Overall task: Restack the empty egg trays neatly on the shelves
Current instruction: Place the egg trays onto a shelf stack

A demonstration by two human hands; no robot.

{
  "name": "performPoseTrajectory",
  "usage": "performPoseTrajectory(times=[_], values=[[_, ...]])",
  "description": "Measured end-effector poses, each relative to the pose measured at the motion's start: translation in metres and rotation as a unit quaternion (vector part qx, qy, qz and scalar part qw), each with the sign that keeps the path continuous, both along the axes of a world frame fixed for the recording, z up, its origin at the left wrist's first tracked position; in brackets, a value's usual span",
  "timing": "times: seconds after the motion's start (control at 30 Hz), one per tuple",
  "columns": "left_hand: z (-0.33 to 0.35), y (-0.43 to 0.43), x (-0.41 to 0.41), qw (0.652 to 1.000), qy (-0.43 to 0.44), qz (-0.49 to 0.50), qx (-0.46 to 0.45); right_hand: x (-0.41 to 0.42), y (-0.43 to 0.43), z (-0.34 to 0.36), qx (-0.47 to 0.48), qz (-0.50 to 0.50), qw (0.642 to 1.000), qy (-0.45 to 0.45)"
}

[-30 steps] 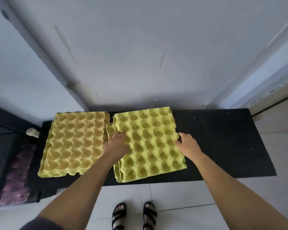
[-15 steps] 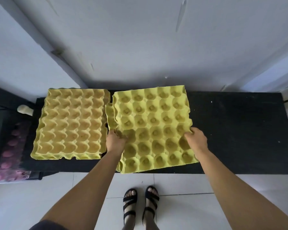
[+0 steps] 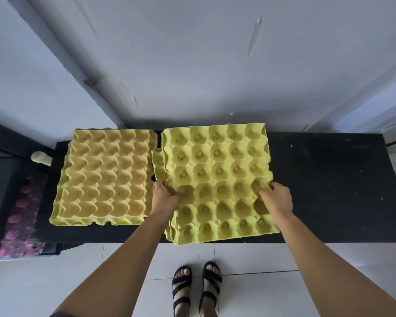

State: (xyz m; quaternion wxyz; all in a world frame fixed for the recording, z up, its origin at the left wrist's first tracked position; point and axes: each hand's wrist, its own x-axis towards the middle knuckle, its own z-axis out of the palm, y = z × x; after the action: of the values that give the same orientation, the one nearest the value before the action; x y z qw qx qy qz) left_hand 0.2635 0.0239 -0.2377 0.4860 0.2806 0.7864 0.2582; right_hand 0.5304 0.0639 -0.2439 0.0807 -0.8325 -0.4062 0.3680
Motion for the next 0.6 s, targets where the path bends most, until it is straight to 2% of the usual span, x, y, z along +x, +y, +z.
performPoseTrajectory(times=[0.1, 0.27, 0.43, 0.6], values=[[0.001, -0.003, -0.002, 1.0, 0.007, -0.018, 0.004, 0.008, 0.006, 0.009, -0.024, -0.003, 0.999, 0.039], [0.002, -0.003, -0.003, 0.999, -0.037, -0.009, 0.0, 0.017, 0.006, 0.011, -0.031, -0.007, 0.995, 0.093], [0.006, -0.001, 0.004, 0.997, -0.08, -0.009, 0.003, 0.019, 0.004, 0.012, -0.019, -0.06, 0.986, 0.155], [0.017, -0.002, 0.007, 0.994, -0.105, 0.0, 0.013, 0.016, 0.001, 0.015, 0.001, -0.041, 0.995, 0.095]])
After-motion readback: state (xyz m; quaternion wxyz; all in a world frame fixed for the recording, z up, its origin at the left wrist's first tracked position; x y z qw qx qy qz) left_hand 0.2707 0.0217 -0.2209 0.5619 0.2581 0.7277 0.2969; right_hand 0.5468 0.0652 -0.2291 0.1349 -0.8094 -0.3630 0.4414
